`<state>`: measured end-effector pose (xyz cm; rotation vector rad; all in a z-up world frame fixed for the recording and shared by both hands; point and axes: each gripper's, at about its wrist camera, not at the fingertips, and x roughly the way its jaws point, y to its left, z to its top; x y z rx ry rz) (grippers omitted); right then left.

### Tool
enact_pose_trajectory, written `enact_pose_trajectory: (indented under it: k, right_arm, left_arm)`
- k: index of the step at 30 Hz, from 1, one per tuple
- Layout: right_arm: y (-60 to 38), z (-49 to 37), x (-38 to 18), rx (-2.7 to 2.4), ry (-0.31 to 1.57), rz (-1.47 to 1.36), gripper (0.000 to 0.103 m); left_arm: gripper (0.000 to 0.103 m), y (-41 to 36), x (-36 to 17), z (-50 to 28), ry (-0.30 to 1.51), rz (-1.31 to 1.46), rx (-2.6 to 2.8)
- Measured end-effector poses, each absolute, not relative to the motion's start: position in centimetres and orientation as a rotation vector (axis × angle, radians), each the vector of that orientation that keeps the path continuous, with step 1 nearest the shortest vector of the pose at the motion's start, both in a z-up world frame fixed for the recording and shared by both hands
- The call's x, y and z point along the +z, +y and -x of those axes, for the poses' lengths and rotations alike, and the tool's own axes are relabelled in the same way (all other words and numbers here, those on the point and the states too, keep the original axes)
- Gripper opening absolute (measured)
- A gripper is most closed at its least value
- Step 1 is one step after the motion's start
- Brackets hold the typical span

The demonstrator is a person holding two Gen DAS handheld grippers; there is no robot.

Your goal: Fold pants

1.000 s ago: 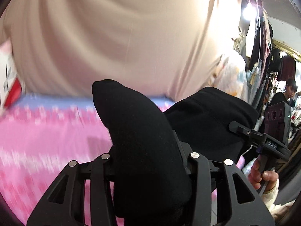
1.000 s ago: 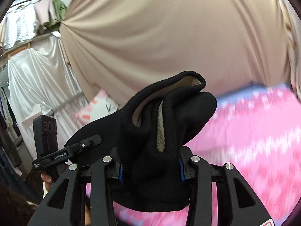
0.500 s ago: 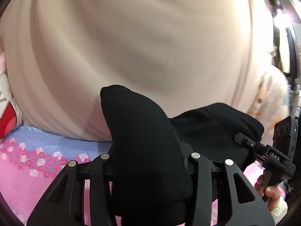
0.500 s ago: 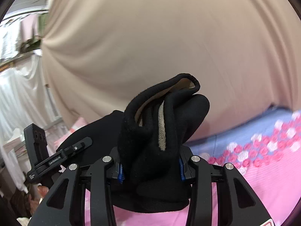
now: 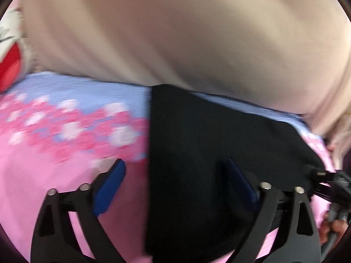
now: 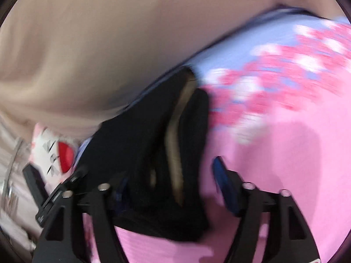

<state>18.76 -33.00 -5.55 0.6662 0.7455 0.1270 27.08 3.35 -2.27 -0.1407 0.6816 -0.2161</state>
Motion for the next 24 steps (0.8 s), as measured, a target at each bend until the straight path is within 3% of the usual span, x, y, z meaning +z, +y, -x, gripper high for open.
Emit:
enact_pose_trajectory:
  k: [2,4,5,7,10,12,14,17,24]
  right_arm:
    - [-34.4,-16.2,-4.6,0.069,0.695,-0.704,0.069]
    - [-34.0,-12.9,-1.7,-0.005,0.577,-0.625,0.044]
    - [-33.2,-11.9,-0.3,-0.006,0.538,-0.562,0.037]
    - [-30.6,-10.7,2.5,0.015,0.46,-0.452,0.015]
    - [-27.4,-12.5,3.3,0.056,0.48,-0.393,0.012]
    - [-26.3,-15.6,1.0,0.014,0.572,-0.339,0.012]
    - [-26.9,-17.7,-2.0,-0.051,0.67,-0.318,0.0]
    - [-28.0,-17.0,-3.2,-0.013,0.683,-0.351,0.0]
    - [-26.3,-12.4,0.3,-0.025,0.581,-0.299,0.005]
  left_arm:
    - [0.091,4.8,-1.7,-25.0,0.695,0.137,-0.178]
    - [0.091,6.0,-0.4,-22.8,0.718,0.185,-0.187]
    - [0.091,6.1,0.3,-22.0,0.715,0.216,-0.215]
    - [0.092,5.1,2.1,-20.5,0.693,0.265,-0.284]
    - [0.094,1.0,3.1,-20.3,0.695,0.137,-0.278]
    - [0.094,-1.2,1.3,-21.5,0.722,0.059,-0.217]
    - [0.094,-1.9,-1.1,-22.5,0.777,0.021,-0.174]
    - [0.095,-2.0,-3.4,-22.7,0.795,-0.054,-0.153]
    - [0.094,-2.4,-1.7,-19.6,0.683,-0.073,-0.141]
